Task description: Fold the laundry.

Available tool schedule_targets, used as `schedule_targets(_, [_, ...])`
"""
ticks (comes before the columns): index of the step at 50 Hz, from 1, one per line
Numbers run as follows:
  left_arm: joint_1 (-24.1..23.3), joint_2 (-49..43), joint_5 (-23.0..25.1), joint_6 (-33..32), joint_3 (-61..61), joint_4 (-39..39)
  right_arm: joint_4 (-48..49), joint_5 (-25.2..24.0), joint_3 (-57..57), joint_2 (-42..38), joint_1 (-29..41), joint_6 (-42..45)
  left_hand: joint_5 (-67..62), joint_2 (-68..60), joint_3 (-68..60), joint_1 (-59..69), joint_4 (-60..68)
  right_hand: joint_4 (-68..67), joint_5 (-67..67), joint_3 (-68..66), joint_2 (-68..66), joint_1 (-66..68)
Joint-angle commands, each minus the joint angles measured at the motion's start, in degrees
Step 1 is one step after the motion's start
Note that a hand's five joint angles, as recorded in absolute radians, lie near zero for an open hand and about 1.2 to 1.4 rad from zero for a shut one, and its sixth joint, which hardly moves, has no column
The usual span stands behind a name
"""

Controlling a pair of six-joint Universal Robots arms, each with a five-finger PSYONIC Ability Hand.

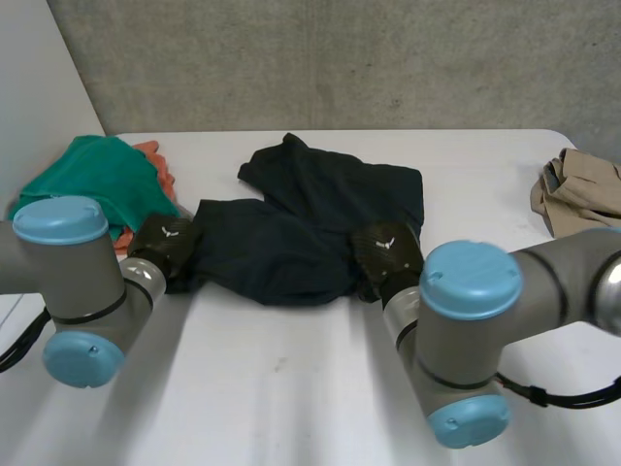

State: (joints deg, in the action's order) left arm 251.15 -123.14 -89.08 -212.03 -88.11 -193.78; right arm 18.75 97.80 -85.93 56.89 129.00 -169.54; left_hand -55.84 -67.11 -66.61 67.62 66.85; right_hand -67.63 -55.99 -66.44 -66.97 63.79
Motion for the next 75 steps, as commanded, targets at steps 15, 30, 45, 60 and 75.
schedule_targets(15, [-10.85, 26.72, 6.64, -9.89, -14.37, 47.08, -50.46, -23.71, -1.52, 16.15, -11.49, 44.37, -14.16, -12.89, -13.39, 12.38, 13.15, -12.37, -14.01, -13.56, -13.03, 16.21])
schedule_targets(30, [-13.41, 14.00, 0.84, -5.15, 4.14, 28.13, -34.43, -20.56, 8.48, 5.70, -14.04, 35.00, -14.16, -12.89, -13.39, 12.38, 13.15, -12.37, -14.01, -13.56, -13.03, 16.21])
schedule_targets(45, [-10.51, 13.79, -12.16, 7.32, 41.34, -2.02, 19.88, -9.38, 28.36, 8.41, -12.28, 16.89, -14.16, -12.89, -13.39, 12.38, 13.15, -12.37, -14.01, -13.56, -13.03, 16.21])
schedule_targets(60, [-10.06, 13.98, -5.67, 15.60, 21.07, 11.75, -14.24, -19.92, 37.86, 0.15, -15.18, 18.63, -14.16, -12.89, -13.39, 12.38, 13.15, -12.37, -14.01, -13.56, -13.03, 16.21])
schedule_targets(75, [-14.37, 1.68, -3.55, 12.35, 2.68, 8.77, -29.84, -22.05, 27.92, -16.19, -15.53, 34.73, -14.16, -12.89, -13.39, 12.38, 13.15, -12.37, -14.01, -13.56, -13.03, 16.21])
